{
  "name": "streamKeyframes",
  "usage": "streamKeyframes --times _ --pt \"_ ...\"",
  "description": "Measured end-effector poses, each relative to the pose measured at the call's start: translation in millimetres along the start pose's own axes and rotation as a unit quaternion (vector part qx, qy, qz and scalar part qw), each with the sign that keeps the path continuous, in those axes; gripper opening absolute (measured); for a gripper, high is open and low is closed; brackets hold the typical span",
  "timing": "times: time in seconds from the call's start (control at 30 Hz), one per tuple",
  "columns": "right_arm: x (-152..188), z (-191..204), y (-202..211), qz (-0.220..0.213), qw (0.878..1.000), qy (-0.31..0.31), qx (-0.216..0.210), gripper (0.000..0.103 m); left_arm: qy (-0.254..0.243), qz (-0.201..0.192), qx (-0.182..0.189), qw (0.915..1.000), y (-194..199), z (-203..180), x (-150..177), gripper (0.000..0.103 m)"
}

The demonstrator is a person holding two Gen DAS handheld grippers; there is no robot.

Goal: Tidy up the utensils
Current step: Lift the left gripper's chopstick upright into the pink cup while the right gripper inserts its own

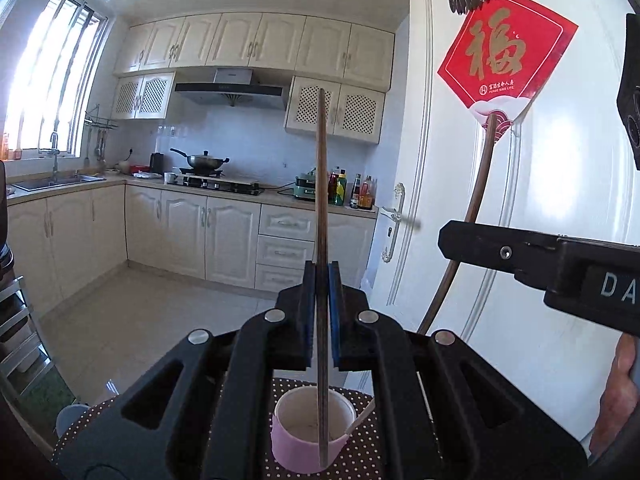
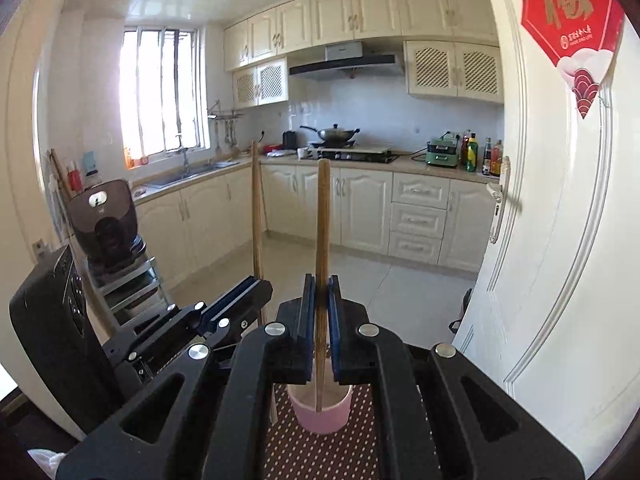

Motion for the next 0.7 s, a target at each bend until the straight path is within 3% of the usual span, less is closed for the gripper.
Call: streamKeyframes --times 0.33,0.7 --pt "27 -8 -38 0.043 0.999 -0.015 -0.009 0.005 -0.012 -0.011 -0.026 0.9995 -36 11 22 0.007" --pt "40 -12 -51 0.081 0.996 -0.025 -0.019 0.005 0.0 0.036 -0.036 0.9987 -46 24 59 0.007"
Point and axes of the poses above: each gripper's, at about its wrist camera, not at the fingertips, and y roughly against the way its jaws point, z to its left, x to its underside, the point moved 2 cm from there along -y, roughly the way its jaws point, and after that the axes turned 15 degrees about x, right-handed, at the moved point
